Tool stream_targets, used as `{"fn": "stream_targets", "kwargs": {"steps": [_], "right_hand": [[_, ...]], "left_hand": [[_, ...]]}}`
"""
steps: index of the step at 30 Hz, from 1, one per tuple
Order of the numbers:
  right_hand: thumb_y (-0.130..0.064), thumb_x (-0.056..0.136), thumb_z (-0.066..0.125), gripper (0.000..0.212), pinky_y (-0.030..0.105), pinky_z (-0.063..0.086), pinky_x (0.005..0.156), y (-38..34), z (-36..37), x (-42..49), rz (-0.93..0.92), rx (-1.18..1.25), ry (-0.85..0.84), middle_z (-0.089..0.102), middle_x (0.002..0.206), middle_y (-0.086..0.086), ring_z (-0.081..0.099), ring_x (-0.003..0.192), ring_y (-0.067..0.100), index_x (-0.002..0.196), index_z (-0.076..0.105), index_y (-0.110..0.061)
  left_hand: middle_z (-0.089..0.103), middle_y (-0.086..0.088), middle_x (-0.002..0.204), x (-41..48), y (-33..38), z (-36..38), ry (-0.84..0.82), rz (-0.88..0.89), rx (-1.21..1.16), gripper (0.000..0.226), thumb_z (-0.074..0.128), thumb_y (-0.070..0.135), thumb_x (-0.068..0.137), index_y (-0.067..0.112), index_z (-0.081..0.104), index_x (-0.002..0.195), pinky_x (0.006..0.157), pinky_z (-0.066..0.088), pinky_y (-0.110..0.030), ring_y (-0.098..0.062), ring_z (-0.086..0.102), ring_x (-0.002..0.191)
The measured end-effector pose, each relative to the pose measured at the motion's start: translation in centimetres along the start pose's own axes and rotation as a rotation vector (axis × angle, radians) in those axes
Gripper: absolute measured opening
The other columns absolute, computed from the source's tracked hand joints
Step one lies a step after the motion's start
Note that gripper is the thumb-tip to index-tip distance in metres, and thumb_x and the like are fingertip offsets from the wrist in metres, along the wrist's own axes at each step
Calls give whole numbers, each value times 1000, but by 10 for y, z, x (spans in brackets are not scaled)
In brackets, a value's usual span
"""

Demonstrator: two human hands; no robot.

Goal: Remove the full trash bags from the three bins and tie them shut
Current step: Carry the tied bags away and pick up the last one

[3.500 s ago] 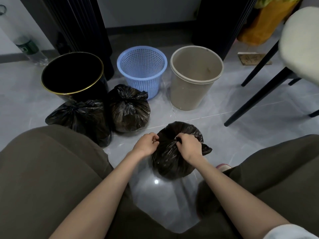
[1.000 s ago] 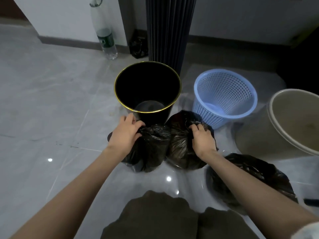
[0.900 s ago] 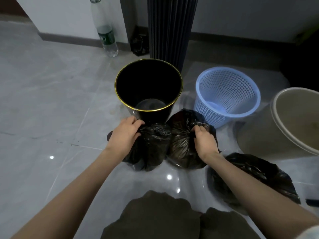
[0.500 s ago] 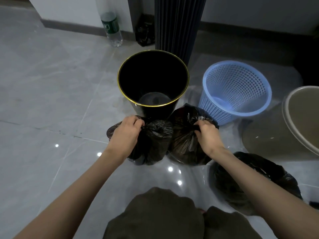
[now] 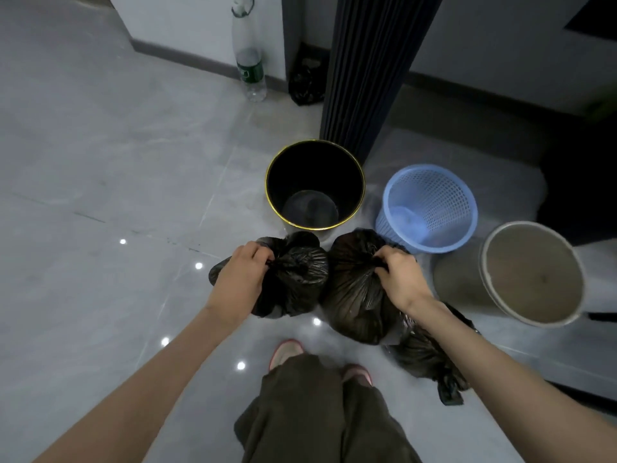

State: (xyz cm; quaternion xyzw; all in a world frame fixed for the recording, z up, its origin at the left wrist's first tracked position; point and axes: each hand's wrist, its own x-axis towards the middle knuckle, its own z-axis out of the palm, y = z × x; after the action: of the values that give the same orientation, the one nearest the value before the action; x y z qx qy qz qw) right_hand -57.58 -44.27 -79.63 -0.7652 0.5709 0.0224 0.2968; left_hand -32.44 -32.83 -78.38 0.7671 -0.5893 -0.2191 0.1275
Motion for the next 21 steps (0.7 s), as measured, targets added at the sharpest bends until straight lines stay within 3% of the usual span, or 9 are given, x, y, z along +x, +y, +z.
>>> {"fn": "stream_targets", "kwargs": {"steps": [10,13,21], "right_hand": [[-3,88,54,25,34,44,92,-132,-181,-98,-87,28,-4,63,114,12,58,107,28,112,58,-9],[-5,88,56,22,34,44,90,-168,-227,-114,-144,35,9,64,112,11,58,105,27,108,59,-10],[-12,89,57,18,38,49,83,-250,-313,-135,-346,12,43,66,108,7,60,102,27,106,62,-13]], "left_hand": [[57,-15,108,-63,82,-214,58,-91,-38,21,48,1,90,3,60,107,90,45,-41,-34,54,102],[55,-13,114,-82,99,-271,70,-142,-33,24,45,3,92,4,58,113,96,39,-34,-31,51,109],[54,-11,118,-126,127,-380,272,-241,13,25,43,5,94,7,56,116,95,36,-32,-29,48,114]]}}
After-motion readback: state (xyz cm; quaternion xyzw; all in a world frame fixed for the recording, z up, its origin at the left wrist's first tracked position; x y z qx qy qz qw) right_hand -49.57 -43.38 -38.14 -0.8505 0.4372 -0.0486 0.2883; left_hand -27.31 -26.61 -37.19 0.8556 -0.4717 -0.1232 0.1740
